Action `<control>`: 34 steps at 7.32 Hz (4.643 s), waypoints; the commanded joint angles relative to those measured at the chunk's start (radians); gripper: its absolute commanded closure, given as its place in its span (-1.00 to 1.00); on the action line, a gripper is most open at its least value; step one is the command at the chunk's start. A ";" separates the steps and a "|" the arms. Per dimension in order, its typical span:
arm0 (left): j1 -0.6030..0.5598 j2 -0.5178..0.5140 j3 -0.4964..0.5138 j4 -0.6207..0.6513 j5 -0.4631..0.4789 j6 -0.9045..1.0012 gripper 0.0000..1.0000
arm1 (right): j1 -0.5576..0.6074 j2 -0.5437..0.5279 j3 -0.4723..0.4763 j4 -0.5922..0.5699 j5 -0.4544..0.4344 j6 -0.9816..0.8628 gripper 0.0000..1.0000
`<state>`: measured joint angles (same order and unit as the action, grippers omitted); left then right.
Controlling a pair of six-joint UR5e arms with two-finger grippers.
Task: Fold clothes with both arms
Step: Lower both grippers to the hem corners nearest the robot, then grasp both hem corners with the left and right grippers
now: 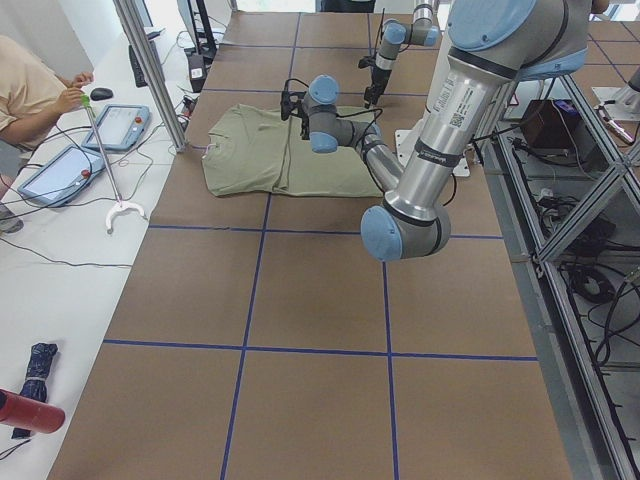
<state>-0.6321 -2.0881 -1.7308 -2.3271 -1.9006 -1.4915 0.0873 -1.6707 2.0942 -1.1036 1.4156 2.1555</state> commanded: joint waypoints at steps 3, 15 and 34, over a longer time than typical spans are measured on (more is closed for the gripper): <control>-0.001 0.002 -0.007 0.000 -0.002 -0.001 -0.99 | -0.003 0.000 0.004 0.001 0.002 0.000 1.00; 0.492 0.408 -0.322 0.430 0.354 -0.426 -0.72 | 0.009 -0.035 0.093 0.001 0.008 -0.002 1.00; 0.589 0.589 -0.712 0.445 0.327 -0.546 1.00 | -0.068 -0.132 0.302 -0.001 0.029 -0.002 1.00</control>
<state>-0.0336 -1.5159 -2.3708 -1.8834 -1.5715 -2.0289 0.0107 -1.7826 2.3638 -1.1045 1.4486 2.1536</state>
